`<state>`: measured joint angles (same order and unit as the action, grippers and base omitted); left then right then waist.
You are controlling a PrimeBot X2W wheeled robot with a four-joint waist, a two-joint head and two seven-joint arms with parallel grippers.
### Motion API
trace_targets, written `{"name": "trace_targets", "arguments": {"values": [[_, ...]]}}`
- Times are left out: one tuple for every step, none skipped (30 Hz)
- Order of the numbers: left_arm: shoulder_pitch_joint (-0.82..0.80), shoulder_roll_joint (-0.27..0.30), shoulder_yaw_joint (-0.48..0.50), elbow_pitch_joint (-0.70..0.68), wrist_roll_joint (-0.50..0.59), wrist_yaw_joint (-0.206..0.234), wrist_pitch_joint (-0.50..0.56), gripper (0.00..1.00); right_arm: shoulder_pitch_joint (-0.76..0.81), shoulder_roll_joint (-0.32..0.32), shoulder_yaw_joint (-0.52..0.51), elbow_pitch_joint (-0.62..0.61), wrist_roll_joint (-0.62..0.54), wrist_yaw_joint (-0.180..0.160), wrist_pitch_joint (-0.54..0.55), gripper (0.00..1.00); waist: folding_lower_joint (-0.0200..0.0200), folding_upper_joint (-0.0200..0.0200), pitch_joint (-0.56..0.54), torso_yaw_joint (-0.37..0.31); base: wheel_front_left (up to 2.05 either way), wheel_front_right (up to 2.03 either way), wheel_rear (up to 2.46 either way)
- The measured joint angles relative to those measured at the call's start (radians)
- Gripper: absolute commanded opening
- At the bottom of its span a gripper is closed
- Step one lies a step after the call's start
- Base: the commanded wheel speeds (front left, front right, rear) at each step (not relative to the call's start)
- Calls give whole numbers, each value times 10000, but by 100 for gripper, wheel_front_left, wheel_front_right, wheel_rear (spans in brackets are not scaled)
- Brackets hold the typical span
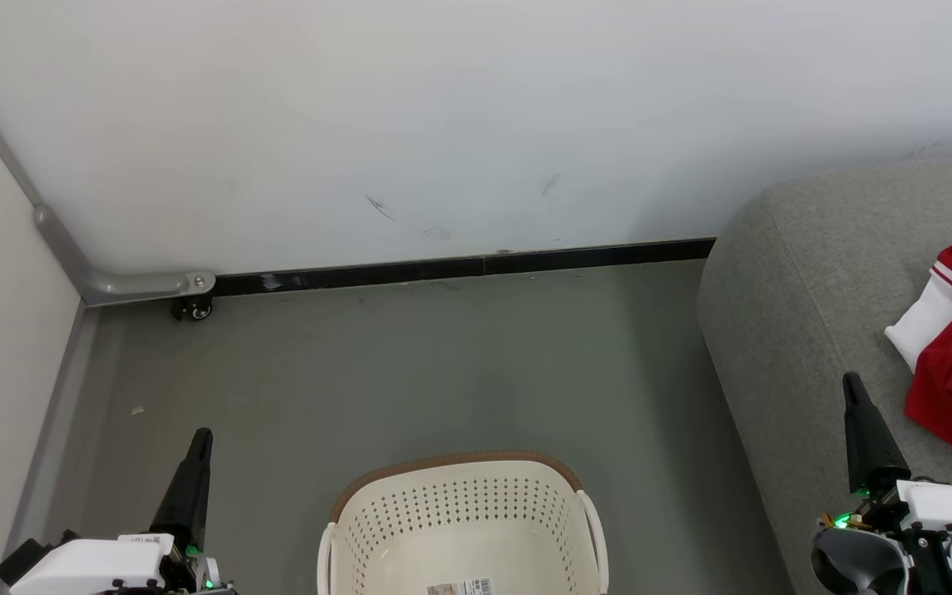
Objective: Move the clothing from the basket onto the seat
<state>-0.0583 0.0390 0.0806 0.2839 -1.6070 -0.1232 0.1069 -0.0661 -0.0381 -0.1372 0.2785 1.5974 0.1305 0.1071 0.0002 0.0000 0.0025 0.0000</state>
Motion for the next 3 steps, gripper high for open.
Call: {"name": "trace_targets", "arguments": {"values": [[-1, 0, 0, 0, 0, 0, 0, 0, 0, 0, 0, 0, 0, 0, 0, 0, 0, 0, 0, 0, 0, 0, 0], [-1, 0, 0, 0, 0, 0, 0, 0, 0, 0, 0, 0, 0, 0, 0, 0, 0, 0, 0, 0, 0, 0, 0], [-2, 0, 0, 0, 0, 0, 0, 0, 0, 0, 0, 0, 0, 0, 0, 0, 0, 0, 0, 0, 0, 0, 0]]}}
